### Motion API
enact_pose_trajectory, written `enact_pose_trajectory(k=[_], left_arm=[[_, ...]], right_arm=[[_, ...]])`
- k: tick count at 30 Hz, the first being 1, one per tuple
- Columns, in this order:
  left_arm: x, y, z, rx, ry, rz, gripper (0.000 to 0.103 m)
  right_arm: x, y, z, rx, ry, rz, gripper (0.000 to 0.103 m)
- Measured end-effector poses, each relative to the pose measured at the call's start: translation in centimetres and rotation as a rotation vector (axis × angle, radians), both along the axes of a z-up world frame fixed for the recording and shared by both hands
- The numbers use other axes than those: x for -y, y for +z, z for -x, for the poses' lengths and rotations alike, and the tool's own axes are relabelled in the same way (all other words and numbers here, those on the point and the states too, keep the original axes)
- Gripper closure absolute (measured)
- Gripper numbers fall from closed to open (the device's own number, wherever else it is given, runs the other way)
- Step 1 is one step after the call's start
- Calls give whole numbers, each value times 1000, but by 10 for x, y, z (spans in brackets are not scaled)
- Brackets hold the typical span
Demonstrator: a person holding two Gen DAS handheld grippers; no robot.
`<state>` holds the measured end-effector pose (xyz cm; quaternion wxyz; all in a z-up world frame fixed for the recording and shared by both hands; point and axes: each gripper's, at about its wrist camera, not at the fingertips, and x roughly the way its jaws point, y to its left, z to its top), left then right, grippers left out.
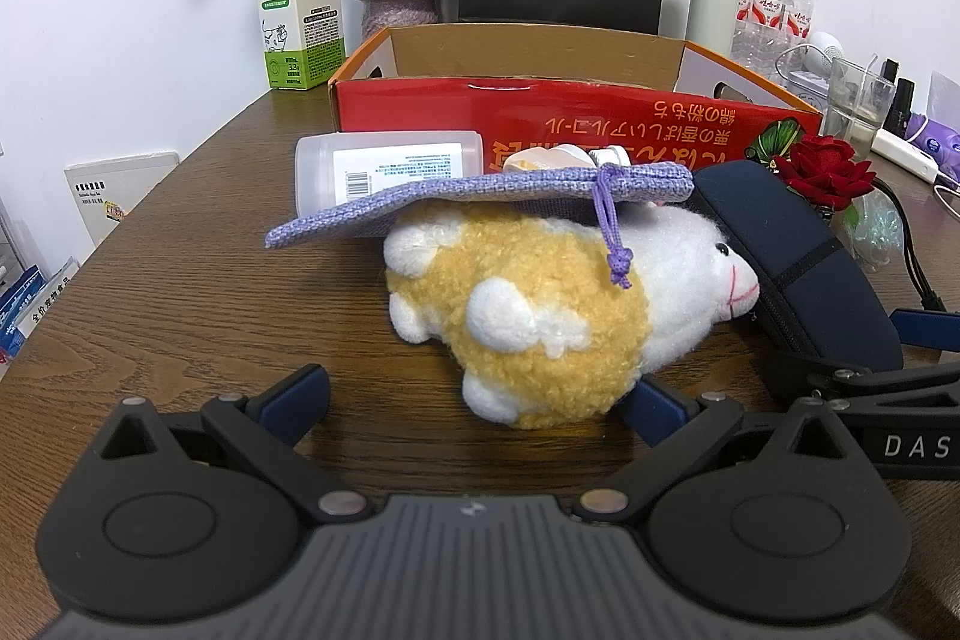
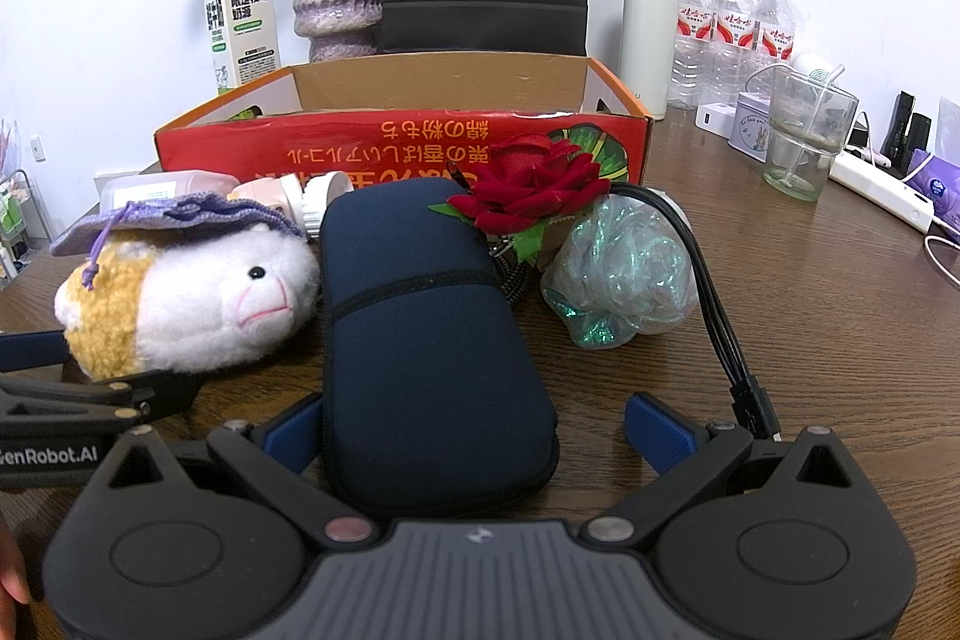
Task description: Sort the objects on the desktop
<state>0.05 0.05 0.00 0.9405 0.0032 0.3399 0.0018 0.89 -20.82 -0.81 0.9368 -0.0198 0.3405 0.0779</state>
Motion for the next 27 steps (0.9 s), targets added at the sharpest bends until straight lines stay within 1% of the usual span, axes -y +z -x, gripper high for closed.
enact_pose_trajectory(k=[18, 22, 25, 27], left_arm=[[0, 0, 0, 0, 1, 0, 0], [-5, -1, 6, 5, 20, -1, 0], [-4, 3, 19, 40, 36, 5, 0], [-2, 9, 39, 97, 41, -16, 0]], right_arm=[[0, 0, 0, 0, 0, 0, 0], [-2, -1, -4, 0, -2, 3, 0], [0, -1, -4, -9, 0, -1, 0], [3, 2, 10, -16, -20, 0, 0]])
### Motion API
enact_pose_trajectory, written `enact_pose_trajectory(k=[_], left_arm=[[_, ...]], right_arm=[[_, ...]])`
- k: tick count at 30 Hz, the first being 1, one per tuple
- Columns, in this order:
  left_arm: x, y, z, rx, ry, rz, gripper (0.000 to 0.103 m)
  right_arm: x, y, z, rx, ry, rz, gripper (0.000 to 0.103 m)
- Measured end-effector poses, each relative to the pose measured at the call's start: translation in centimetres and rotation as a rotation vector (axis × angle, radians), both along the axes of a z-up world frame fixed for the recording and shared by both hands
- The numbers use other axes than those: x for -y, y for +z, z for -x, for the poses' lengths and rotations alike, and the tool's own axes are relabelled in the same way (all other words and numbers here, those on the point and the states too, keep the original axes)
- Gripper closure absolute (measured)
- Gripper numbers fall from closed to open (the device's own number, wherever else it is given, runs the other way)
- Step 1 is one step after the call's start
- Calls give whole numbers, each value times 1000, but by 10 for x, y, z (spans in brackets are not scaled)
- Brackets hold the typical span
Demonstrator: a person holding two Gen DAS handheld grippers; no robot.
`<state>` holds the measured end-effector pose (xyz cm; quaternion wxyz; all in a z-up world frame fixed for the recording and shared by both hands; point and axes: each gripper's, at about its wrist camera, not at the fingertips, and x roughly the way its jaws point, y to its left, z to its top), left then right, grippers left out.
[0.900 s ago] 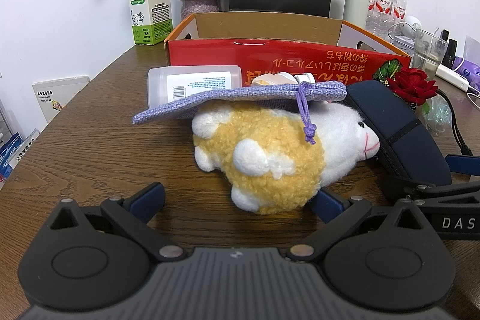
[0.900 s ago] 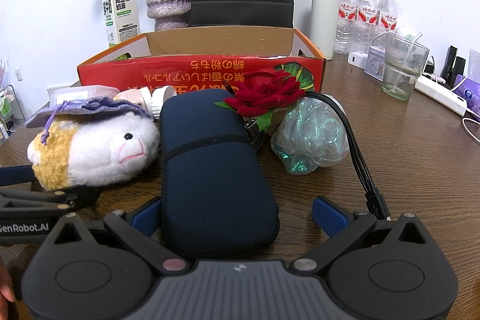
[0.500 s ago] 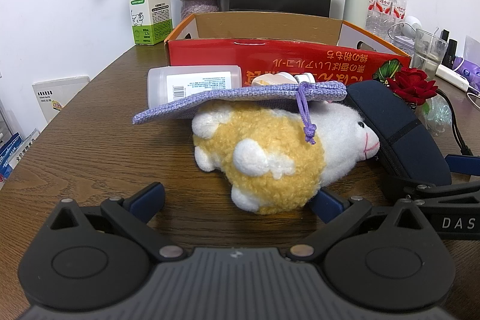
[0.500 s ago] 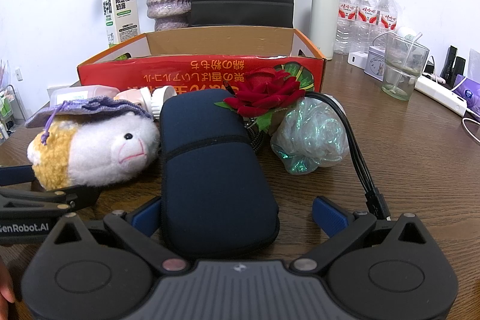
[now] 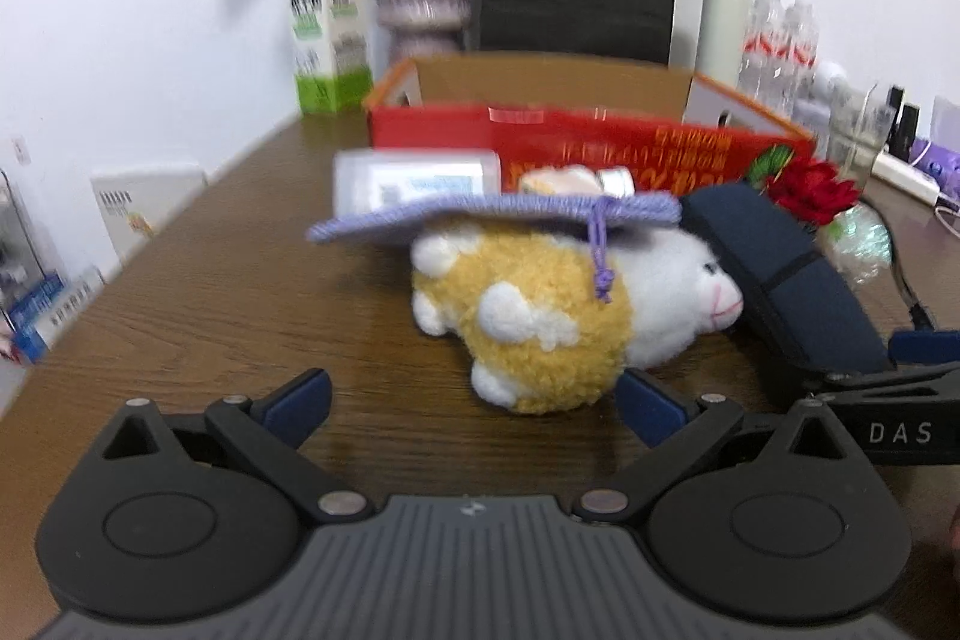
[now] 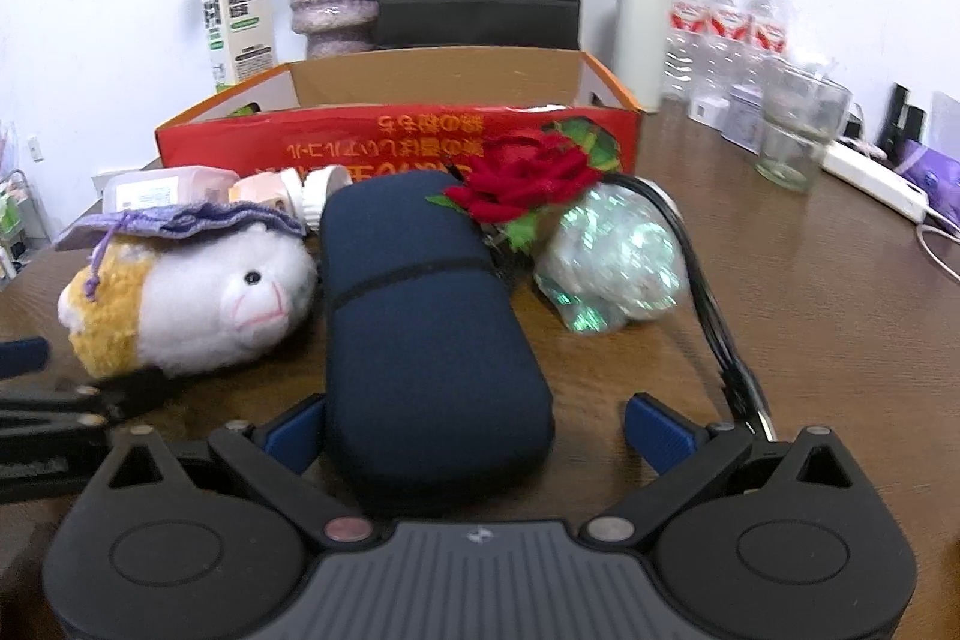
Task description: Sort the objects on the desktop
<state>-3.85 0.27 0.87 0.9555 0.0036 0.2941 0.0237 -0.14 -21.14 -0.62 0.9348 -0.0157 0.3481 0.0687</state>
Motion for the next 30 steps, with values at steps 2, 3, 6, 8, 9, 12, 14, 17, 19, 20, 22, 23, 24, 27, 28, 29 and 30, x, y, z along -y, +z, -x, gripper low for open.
enact_pose_trajectory(k=[2, 3, 6, 8, 9, 12, 14, 17, 19, 20, 22, 23, 24, 27, 28, 29, 30], left_arm=[[0, 7, 19, 38, -4, -15, 0], [-1, 10, 31, 56, -4, -15, 0], [-4, 16, 61, 98, 4, 11, 0], [-4, 19, 83, 125, -8, 23, 0], [-2, 19, 94, 141, -13, 23, 0], [5, 20, 122, 190, -44, -14, 0], [10, 20, 138, 221, -58, -48, 0], [13, 23, 157, 251, -72, -48, 0], [13, 25, 168, 271, -74, -53, 0], [14, 25, 173, 281, -73, -59, 0], [13, 25, 182, 302, -70, -70, 0], [12, 25, 186, 314, -64, -72, 0], [11, 25, 188, 321, -58, -71, 0], [8, 23, 189, 317, -55, -69, 0], [8, 22, 187, 311, -56, -72, 0], [8, 21, 185, 305, -58, -74, 0], [9, 20, 183, 300, -59, -75, 0]], right_arm=[[4, 4, 17, 39, 14, -5, 0], [8, 6, 27, 62, 32, -17, 0], [24, 15, 62, 118, 71, -69, 0], [32, 22, 85, 160, 63, -71, 0], [36, 26, 98, 192, 58, -65, 0], [47, 33, 132, 279, 55, -60, 0], [54, 34, 154, 336, 63, -66, 0], [61, 36, 183, 406, 90, -63, 0], [64, 36, 198, 433, 95, -48, 0], [65, 36, 204, 435, 90, -44, 0], [71, 35, 213, 430, 72, -74, 0], [75, 34, 215, 424, 67, -114, 0], [79, 33, 218, 418, 70, -153, 0], [83, 30, 215, 384, 56, -189, 0], [81, 29, 213, 372, 44, -173, 0], [80, 29, 211, 371, 41, -156, 0], [78, 28, 210, 368, 46, -144, 0]])
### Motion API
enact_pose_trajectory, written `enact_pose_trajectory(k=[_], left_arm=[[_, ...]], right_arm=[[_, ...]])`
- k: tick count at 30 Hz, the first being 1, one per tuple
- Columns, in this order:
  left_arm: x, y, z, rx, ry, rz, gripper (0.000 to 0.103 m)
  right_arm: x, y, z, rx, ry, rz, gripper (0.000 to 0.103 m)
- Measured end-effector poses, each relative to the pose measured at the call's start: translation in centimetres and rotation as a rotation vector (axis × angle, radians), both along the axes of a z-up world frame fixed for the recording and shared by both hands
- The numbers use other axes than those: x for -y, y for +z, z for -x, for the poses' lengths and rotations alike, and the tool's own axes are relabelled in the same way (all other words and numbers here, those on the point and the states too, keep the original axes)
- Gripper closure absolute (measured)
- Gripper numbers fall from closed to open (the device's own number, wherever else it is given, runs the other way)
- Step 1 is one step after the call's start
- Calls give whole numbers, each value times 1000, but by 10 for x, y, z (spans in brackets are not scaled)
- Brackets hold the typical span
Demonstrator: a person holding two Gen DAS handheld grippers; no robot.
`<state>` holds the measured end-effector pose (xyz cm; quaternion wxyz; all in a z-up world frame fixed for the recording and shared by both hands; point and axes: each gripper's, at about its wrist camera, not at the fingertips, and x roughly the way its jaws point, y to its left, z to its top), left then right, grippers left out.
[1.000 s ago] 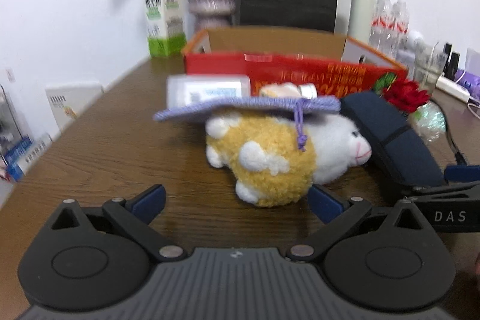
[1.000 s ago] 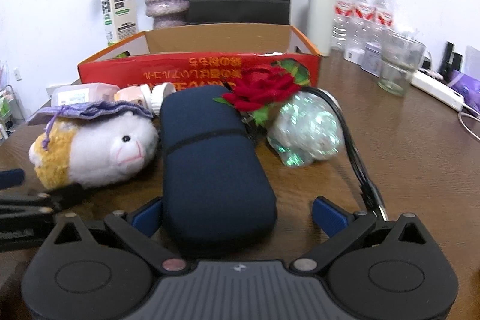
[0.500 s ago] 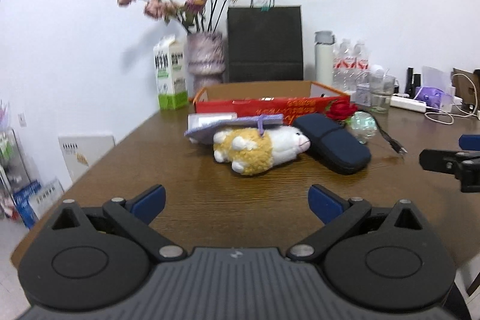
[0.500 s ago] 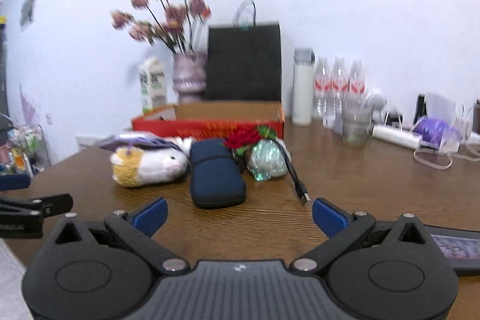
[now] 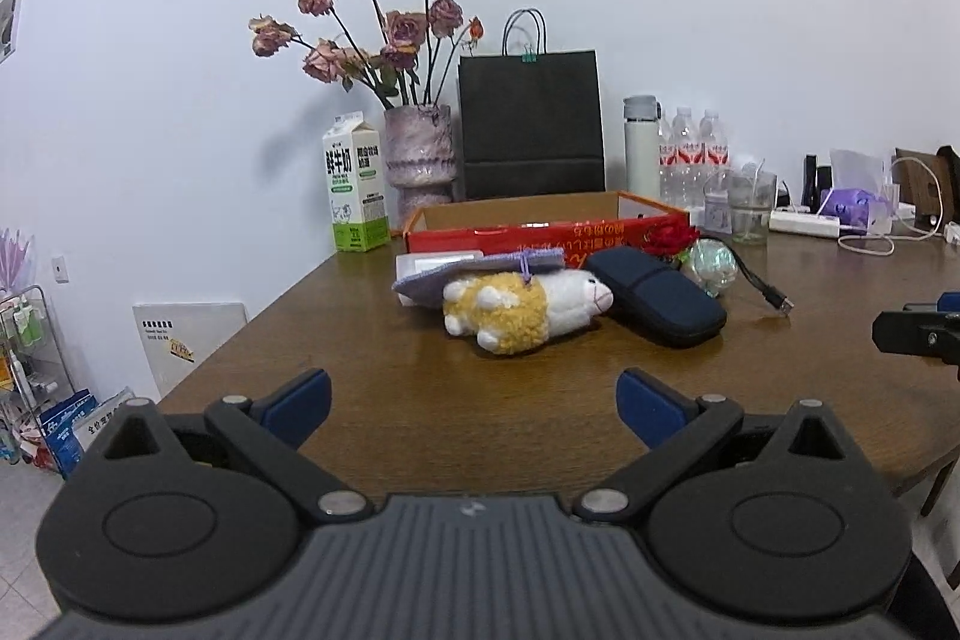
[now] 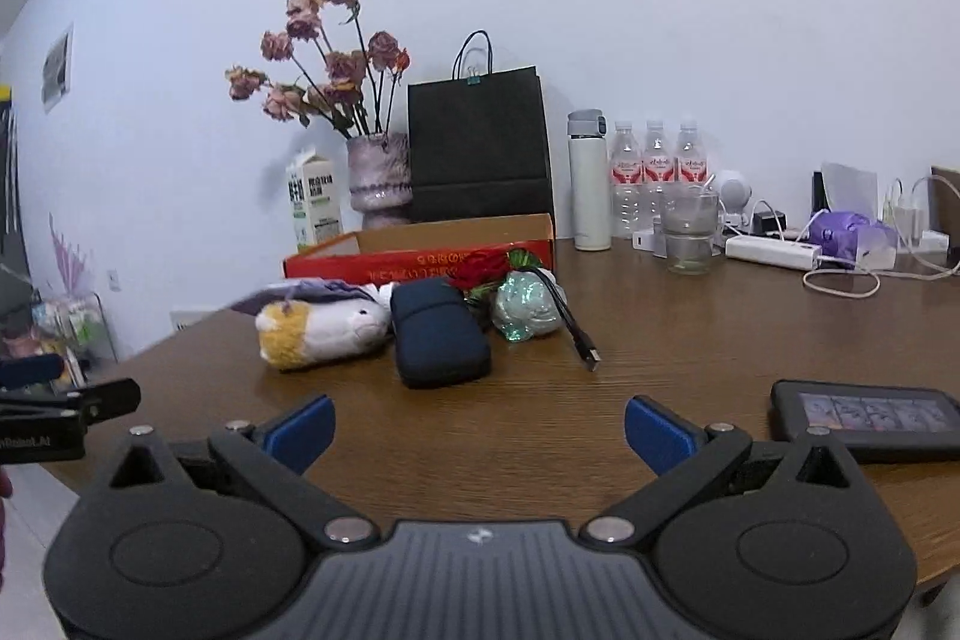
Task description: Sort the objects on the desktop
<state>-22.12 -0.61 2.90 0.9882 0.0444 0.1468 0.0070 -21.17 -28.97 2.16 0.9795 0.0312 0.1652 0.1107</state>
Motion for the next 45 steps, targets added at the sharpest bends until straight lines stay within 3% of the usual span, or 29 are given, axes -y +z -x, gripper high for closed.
enact_pose_trajectory(k=[7, 13, 19, 23, 25, 29, 32, 34, 37, 40, 45], left_arm=[[-5, 1, -30, -32, 12, 10, 0], [-16, 10, -75, -86, -5, 90, 0], [-19, 19, -134, -72, -3, 45, 0], [-13, 25, -175, -61, -139, 16, 0], [-6, 23, -195, -91, -230, -23, 0], [3, 14, -226, -167, -316, -98, 2], [2, 12, -242, -243, -321, -80, 33], [-6, 13, -245, -273, -351, -8, 59], [-7, 17, -246, -286, -356, 10, 82], [-5, 23, -242, -268, -340, -8, 87], [-12, 49, -221, -188, -293, 28, 91]], right_arm=[[-19, -1, -21, 17, 27, 95, 0], [-34, 7, -57, 10, 58, 120, 1], [-50, 9, -106, -44, 94, 144, 6], [-64, 4, -140, -94, 124, 166, 9], [-71, 2, -156, -114, 138, 178, 14], [-79, -2, -182, -158, 153, 175, 18], [-81, -5, -198, -198, 143, 168, 19], [-82, -8, -210, -229, 145, 149, 19], [-84, -12, -224, -253, 145, 134, 30], [-84, -15, -232, -265, 133, 132, 37], [-79, -13, -226, -267, 141, 108, 48]])
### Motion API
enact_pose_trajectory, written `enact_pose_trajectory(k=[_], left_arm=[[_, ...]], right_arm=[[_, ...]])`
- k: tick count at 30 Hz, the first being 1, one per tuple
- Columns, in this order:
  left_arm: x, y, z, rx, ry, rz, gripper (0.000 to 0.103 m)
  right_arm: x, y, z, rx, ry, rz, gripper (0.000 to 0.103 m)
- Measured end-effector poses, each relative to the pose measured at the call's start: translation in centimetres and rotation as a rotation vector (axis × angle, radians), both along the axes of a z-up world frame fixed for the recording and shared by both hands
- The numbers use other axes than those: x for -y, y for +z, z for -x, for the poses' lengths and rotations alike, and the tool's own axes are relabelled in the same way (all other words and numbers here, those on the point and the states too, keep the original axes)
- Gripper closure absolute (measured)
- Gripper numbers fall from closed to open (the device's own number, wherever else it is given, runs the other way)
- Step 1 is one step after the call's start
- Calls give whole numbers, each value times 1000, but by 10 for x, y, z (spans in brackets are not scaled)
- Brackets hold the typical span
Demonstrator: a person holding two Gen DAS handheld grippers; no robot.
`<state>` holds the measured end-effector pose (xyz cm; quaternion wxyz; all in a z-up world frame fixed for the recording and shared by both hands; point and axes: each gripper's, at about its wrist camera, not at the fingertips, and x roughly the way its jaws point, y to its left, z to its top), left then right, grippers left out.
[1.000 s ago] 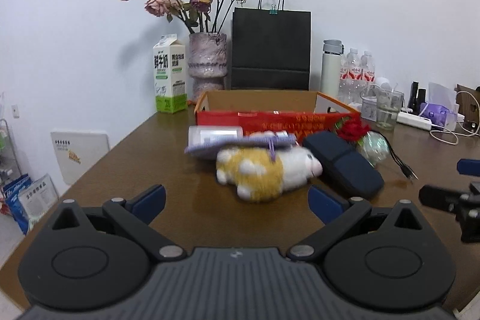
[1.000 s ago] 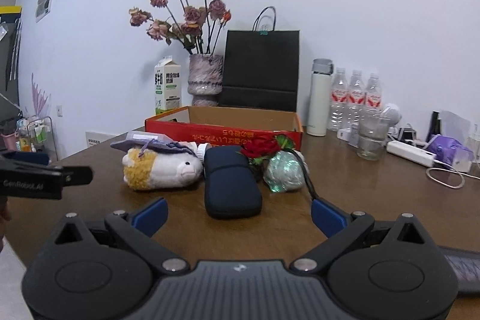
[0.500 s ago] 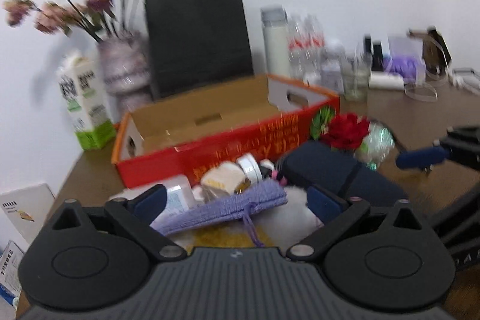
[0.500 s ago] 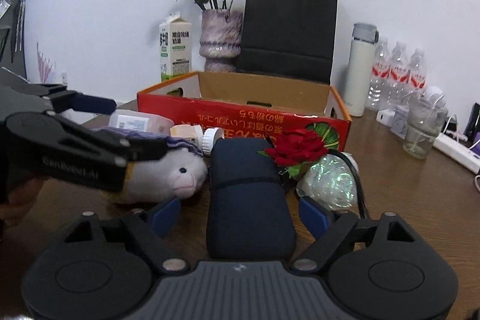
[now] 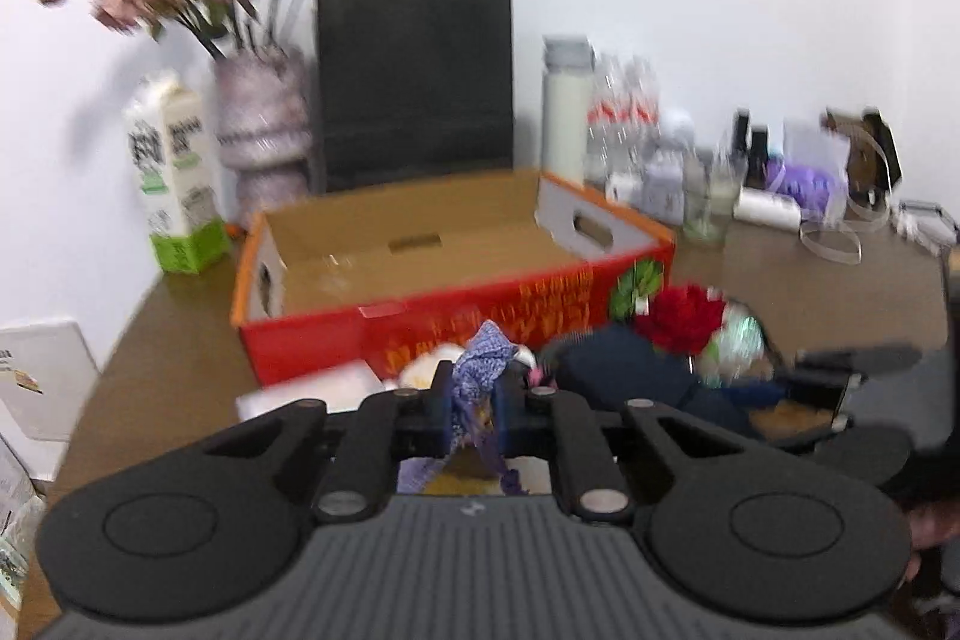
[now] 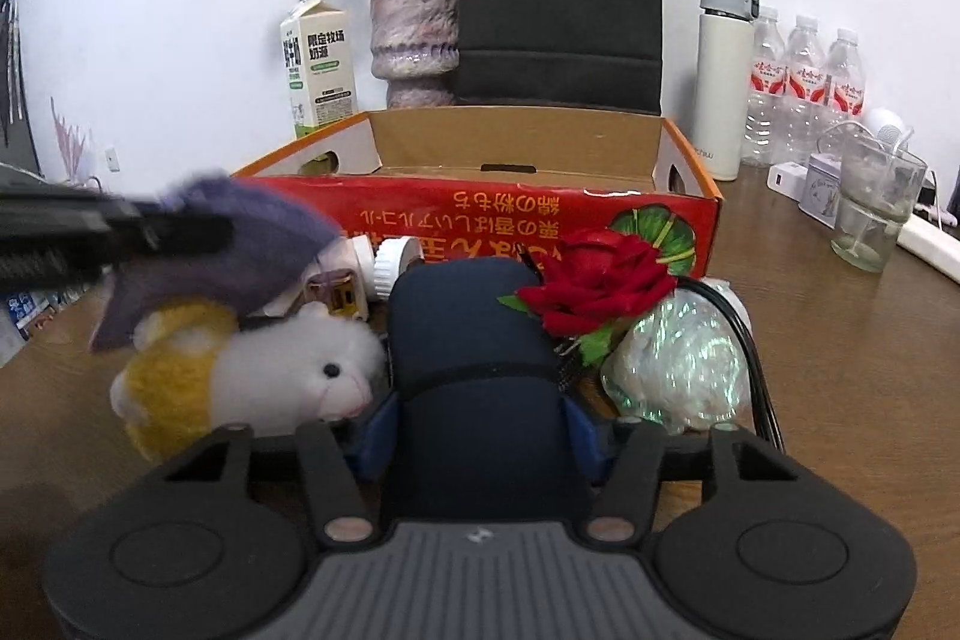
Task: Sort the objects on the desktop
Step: 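Grasp the purple cloth bag with the left tool while the right tool grasps the navy case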
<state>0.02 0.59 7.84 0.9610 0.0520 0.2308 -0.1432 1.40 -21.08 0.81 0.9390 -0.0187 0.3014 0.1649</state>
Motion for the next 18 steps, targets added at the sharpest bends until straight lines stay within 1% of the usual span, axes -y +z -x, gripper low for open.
enact_pose_trajectory(k=[4, 7, 9, 12, 14, 18], left_arm=[[-11, 21, 26, 56, 56, 36, 91], [-20, 34, 46, 80, 111, 57, 92], [-27, 41, 63, 87, 141, 92, 92], [-28, 43, 93, 114, 197, 100, 92], [-24, 42, 113, 123, 214, 107, 92], [-17, 34, 153, 101, 228, 143, 92]], right_arm=[[6, 5, 21, 18, 6, -9, 49], [16, 13, 46, 42, 1, -29, 49], [25, 20, 67, 60, -2, -55, 49], [35, 29, 99, 90, -1, -78, 49], [42, 34, 118, 108, -1, -89, 49], [55, 42, 155, 148, -13, -92, 49]])
